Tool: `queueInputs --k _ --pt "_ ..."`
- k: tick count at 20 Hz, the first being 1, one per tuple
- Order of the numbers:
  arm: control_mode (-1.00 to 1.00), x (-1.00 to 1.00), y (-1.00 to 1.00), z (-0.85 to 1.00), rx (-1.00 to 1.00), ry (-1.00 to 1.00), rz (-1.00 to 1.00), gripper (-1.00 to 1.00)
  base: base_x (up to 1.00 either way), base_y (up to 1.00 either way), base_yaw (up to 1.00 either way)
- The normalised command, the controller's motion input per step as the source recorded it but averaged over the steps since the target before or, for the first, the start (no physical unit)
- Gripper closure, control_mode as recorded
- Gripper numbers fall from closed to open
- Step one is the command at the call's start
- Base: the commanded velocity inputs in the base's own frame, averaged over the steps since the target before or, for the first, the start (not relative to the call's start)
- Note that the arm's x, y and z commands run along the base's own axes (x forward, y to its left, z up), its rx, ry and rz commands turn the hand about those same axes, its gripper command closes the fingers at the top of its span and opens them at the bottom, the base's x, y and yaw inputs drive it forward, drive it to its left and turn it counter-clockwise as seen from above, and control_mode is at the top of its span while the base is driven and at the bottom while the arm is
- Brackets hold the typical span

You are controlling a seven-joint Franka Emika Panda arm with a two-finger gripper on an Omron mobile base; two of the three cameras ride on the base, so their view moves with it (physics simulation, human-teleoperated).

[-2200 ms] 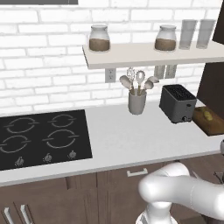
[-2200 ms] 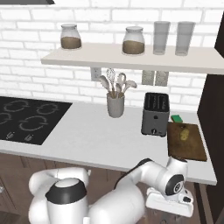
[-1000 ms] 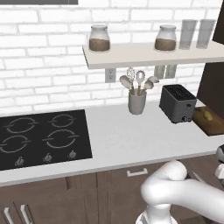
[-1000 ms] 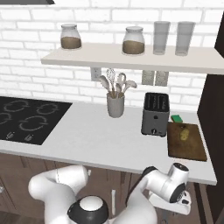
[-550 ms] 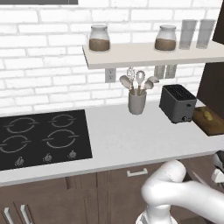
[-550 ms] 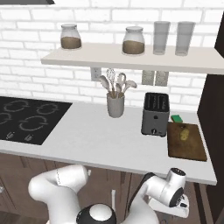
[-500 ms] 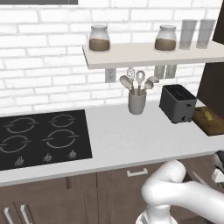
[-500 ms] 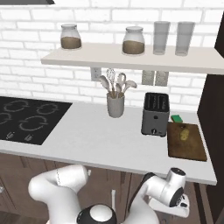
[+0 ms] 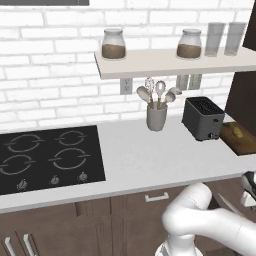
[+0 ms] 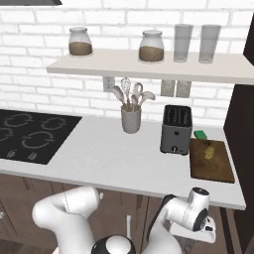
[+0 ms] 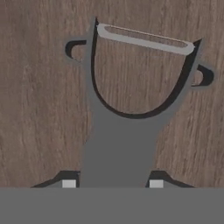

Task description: Place the appropriate cutting tool for cutting the potato skin on the cutting board.

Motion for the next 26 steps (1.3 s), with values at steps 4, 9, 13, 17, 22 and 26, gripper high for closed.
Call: queueInputs --k 4,9,13,17,22,26 --pt "-1.0 -0.72 0.11 0.41 0.0 0.0 -0.05 1.0 0.0 0.0 0.0" --pt "-1.0 -0.71 0.12 1.0 0.0 0.0 -0.04 1.0 0.0 0.0 0.0" --pt "-1.0 -0.57 0.26 1.0 0.0 0.0 -0.04 1.0 0.0 0.0 0.0" --pt "-1.0 -0.3 0.18 1.0 -0.03 -0.01 -0.07 1.0 0.0 0.0 0.0" --pt "-1.0 0.01 0.01 0.99 -0.07 -0.05 -0.15 1.0 0.0 0.0 0.0" --pt "-1.0 0.35 -0.2 0.79 -0.03 -0.07 -0.13 1.0 0.0 0.0 0.0"
